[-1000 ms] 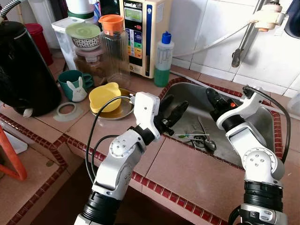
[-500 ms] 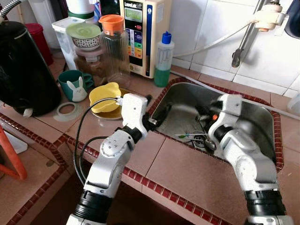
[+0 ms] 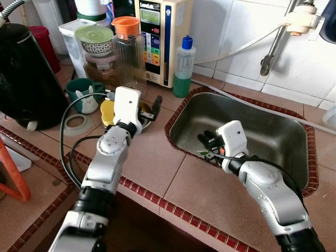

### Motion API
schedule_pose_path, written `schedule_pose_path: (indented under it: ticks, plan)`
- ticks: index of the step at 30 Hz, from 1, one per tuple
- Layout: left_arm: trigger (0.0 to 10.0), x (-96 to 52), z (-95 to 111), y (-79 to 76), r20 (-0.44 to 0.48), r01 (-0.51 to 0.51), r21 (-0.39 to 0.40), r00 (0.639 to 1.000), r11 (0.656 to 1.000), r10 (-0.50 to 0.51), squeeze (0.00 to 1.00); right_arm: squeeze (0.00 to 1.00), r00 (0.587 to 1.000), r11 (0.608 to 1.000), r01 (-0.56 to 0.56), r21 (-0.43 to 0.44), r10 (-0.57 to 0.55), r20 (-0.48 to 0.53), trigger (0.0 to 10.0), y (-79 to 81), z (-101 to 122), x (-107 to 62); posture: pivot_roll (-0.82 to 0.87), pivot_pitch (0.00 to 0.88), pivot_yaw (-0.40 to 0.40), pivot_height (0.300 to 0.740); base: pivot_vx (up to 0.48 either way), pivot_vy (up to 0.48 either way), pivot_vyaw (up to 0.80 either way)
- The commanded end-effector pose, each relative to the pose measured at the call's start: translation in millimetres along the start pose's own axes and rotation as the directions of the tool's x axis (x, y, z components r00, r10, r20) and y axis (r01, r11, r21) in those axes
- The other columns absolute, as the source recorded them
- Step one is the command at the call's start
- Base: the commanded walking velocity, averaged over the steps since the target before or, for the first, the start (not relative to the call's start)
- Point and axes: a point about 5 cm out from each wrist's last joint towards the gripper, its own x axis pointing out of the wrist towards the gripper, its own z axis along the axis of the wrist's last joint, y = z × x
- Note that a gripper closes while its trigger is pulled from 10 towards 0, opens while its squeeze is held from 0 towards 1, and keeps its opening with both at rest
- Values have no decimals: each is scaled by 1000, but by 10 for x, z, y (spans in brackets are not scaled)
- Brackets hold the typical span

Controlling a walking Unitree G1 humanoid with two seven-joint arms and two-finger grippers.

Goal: Kitchen organization

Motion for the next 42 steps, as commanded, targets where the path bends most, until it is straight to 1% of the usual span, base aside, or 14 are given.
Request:
schedule_pose_path:
  ticks: [1, 5, 6, 11, 18, 19, 20, 21, 32, 34, 35, 37, 38, 42]
  plan:
    - [10000, 23, 8, 26, 1, -23, 13, 1000, 1000, 23, 1000, 1000, 998, 998, -63, -7, 63, 15, 10000, 73, 65, -20, 81, 20, 17, 740, 0, 0, 0]
    - [10000, 47, -105, 145, -65, -74, 54, 995, 996, 78, 1000, 1000, 988, 988, -145, -47, 143, -50, 10000, 187, 5, -110, 72, 23, 18, 740, 0, 0, 0]
    - [10000, 53, -125, 159, -79, -79, 58, 993, 995, 84, 894, 1000, 988, 988, -147, -48, 144, -61, 10000, 189, -10, -115, 71, 23, 19, 740, 0, 0, 0]
    - [10000, 80, -220, 240, -158, -119, 88, 979, 989, 132, 667, 1000, 982, 984, -166, -57, 160, -102, 10000, 215, -57, -145, 67, 24, 25, 740, 0, 0, 0]
    - [10000, 96, -270, 221, -204, -92, 112, 972, 989, 113, 639, 1000, 980, 982, -172, -74, 163, -116, 10000, 223, -46, -155, 68, 22, 26, 740, 0, 0, 0]
    - [10000, 108, -267, 197, -214, -74, 115, 972, 991, 97, 318, 1000, 980, 982, -171, -76, 162, -114, 10000, 222, -38, -148, 69, 22, 24, 740, 0, 0, 0]
    - [10000, 108, -267, 197, -214, -74, 115, 972, 991, 97, 318, 1000, 980, 982, -171, -76, 162, -114, 10000, 222, -38, -148, 69, 22, 24, 740, 0, 0, 0]
    - [10000, 124, -258, 155, -233, -37, 133, 970, 990, 67, 0, 1000, 981, 982, -170, -77, 160, -112, 10000, 221, -31, -138, 71, 21, 23, 740, 0, 0, 0]
    - [10000, 146, -237, 73, -317, 82, 148, 948, 986, -31, 0, 1000, 980, 982, -169, -88, 158, -117, 10000, 223, -34, -113, 75, 21, 24, 740, 0, 0, 0]
    - [5412, 134, -263, 58, -343, 100, 125, 938, 987, -51, 0, 1000, 980, 981, -170, -89, 159, -118, 10000, 226, -36, -113, 75, 22, 24, 740, 0, 0, 0]
    - [4314, 130, -271, 54, -350, 104, 118, 935, 988, -57, 0, 1000, 980, 981, -170, -89, 159, -118, 10000, 226, -36, -113, 75, 22, 24, 740, 0, 0, 0]
    - [4314, 126, -278, 55, -356, 104, 115, 933, 988, -57, 0, 1000, 980, 981, -170, -89, 159, -118, 10000, 227, -36, -112, 74, 23, 25, 740, 0, 0, 0]
    - [0, 114, -304, 52, -371, 116, 110, 926, 987, -67, 0, 1000, 980, 981, -170, -90, 159, -118, 10000, 226, -35, -112, 75, 23, 25, 740, 0, 0, 0]
    - [0, 88, -359, 58, -401, 128, 101, 913, 987, -77, 0, 1000, 981, 981, -168, -92, 157, -118, 10000, 223, -33, -108, 74, 24, 24, 740, 0, 0, 0]
